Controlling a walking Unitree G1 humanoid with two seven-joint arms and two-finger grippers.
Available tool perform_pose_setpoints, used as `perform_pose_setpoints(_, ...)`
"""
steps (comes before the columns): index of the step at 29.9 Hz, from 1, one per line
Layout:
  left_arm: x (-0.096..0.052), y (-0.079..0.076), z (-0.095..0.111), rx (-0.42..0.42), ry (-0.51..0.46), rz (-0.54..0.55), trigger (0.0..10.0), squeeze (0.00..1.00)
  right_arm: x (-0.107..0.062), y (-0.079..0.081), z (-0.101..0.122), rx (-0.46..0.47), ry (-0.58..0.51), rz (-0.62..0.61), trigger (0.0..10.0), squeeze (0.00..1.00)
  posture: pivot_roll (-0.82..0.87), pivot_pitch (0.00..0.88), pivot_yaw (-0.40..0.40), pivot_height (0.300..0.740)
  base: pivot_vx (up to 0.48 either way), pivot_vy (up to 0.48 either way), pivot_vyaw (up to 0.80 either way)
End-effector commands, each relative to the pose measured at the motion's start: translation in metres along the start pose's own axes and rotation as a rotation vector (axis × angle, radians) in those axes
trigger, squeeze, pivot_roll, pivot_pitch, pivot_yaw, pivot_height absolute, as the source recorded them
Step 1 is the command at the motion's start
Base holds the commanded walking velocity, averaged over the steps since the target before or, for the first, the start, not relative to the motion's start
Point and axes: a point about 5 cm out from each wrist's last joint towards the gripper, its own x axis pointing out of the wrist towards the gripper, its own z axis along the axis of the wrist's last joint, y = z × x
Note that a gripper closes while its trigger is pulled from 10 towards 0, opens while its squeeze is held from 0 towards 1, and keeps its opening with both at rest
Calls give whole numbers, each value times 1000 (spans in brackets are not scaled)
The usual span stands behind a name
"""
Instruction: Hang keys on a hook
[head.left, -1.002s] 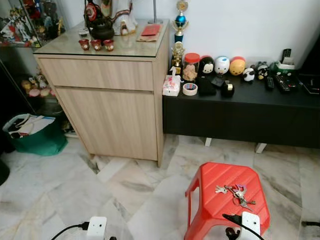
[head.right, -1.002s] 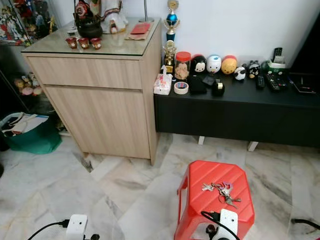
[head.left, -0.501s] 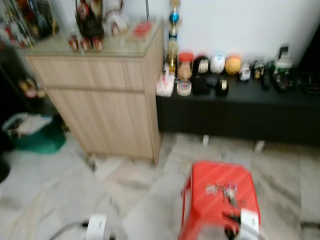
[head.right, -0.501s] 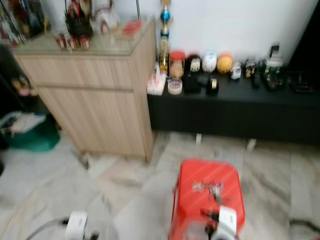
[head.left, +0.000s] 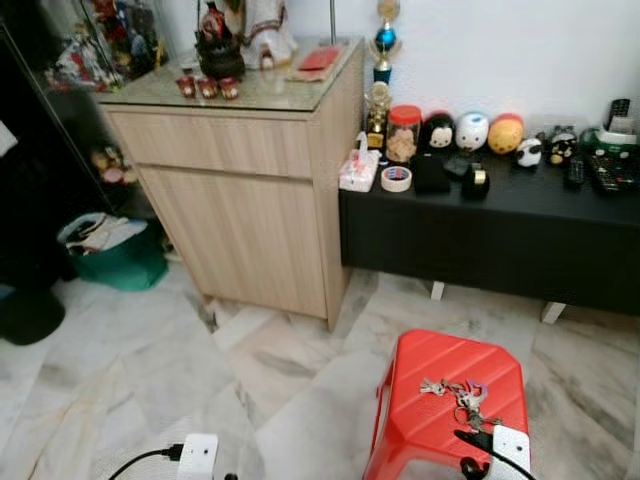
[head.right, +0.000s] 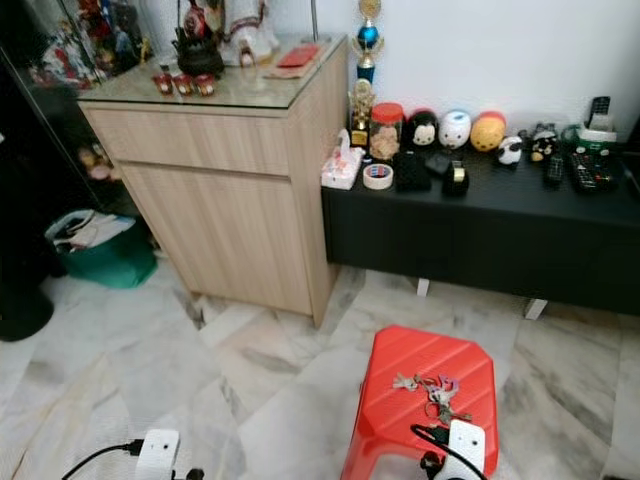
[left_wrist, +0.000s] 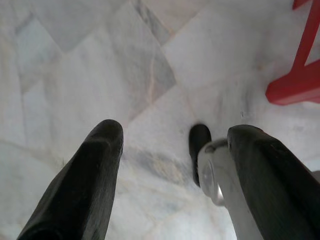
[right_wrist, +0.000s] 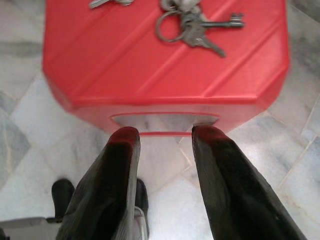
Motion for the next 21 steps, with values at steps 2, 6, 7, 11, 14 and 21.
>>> perform_pose_setpoints(2,-1,3,-2,20,6,7,10000,0,0,3,1,0,1,6,10000,0,-1,18,1,740,0,0,0)
perform_pose_setpoints(6,-1,3,-2,21,4,7,10000,0,1,3,1,-1,1,6,10000,0,-2,21,1,740,0,-261,0)
perform_pose_setpoints(7,-1,2,-2,22,4,7,10000,0,1,3,1,-1,1,6,10000,0,-2,21,1,740,0,-274,0)
perform_pose_setpoints(11,-1,3,-2,22,4,7,10000,0,1,3,1,-1,1,7,10000,0,-2,21,1,740,0,-276,0)
perform_pose_setpoints(14,-1,3,-2,21,4,7,10000,0,1,3,1,-2,1,7,10000,0,-2,21,1,740,0,-277,0)
perform_pose_setpoints(21,-1,3,-3,16,5,13,10000,0,1,3,1,-2,1,8,10000,0,-2,22,-1,740,0,-198,0)
